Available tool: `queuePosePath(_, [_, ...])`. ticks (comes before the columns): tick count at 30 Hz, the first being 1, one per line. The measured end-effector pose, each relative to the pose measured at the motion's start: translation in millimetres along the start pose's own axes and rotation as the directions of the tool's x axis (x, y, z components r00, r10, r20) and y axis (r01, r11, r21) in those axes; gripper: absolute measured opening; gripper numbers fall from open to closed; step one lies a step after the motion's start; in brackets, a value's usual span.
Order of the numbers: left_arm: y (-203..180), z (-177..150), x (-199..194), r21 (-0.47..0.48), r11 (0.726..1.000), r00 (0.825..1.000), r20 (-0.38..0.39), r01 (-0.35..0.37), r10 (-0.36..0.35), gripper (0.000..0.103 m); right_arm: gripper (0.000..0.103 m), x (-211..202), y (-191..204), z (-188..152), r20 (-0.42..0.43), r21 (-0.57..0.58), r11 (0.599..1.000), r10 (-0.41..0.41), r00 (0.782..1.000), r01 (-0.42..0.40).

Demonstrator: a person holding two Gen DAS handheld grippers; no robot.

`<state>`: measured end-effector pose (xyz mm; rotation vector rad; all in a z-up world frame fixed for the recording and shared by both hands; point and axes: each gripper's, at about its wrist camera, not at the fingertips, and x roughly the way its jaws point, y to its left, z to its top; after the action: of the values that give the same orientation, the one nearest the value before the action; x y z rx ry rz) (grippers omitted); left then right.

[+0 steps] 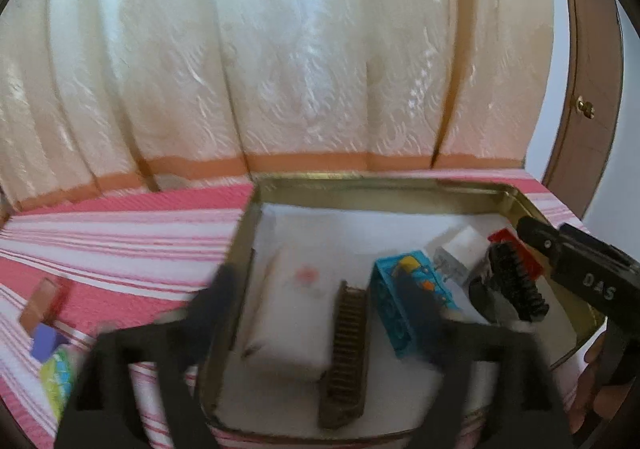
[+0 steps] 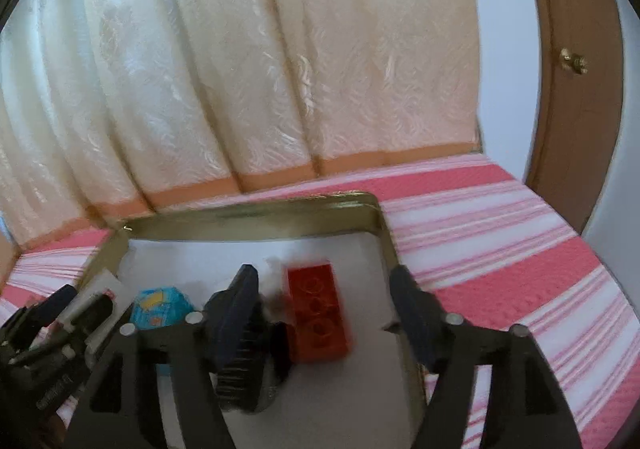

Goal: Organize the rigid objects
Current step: 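Open the left tool to drop the beige box while the right tool releases the red brick, then withdraw both open tools from the tin toward the remaining items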

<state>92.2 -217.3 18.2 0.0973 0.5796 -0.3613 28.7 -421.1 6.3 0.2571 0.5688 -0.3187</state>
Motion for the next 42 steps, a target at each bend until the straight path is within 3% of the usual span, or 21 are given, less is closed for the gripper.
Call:
queuePosePath(3, [0,2,-14,0.005,1.000,0.998,0.061,-0.008,0.007,0.103,0.092,-11,2,2,0.051,0.008,1.000,-0.014,0.999,0.013])
queuePosePath(10, [0,-1,-18,0.015,1.000,0.998,0.053,-0.020,0.019,0.103,0.092,-31,4,4,0.144,0.010,1.000,0.018,0.989,-0.020])
queuePosePath(22, [3,-17,-47,0.090,0.992,0.989,0.131,-0.085,0.073,0.103,0.092,-42,6,-8,0.195,0.065,0.997,0.024,0.980,-0.037])
queuePosePath(31, [12,-22,-55,0.064,0.996,0.989,0.133,-0.068,0.059,0.103,0.092,-69,28,-24,0.312,0.024,0.999,-0.045,0.949,0.040])
queuePosePath(42, [16,-31,-69,0.076,0.996,0.990,0.136,-0.048,0.037,0.103,0.092,-95,40,-43,0.341,0.038,0.996,-0.091,0.936,0.083])
